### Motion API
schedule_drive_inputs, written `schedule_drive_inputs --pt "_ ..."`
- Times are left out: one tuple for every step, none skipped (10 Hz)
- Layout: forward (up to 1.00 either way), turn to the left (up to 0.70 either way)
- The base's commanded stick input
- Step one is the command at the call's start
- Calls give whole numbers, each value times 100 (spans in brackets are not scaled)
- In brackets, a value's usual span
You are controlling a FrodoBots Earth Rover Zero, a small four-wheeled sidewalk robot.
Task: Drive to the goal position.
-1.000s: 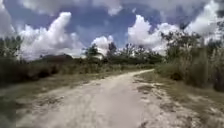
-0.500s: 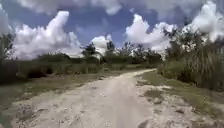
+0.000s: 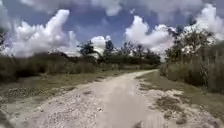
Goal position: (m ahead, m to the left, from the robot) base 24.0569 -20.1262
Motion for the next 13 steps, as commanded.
schedule_drive_inputs --pt "100 0" --pt "100 0" --pt "100 0" --pt "100 0" --pt "100 -11" --pt "100 -27" --pt "100 -27" --pt "100 -17" --pt "100 0" --pt "100 0" --pt "100 0" --pt "100 0" --pt "100 0"
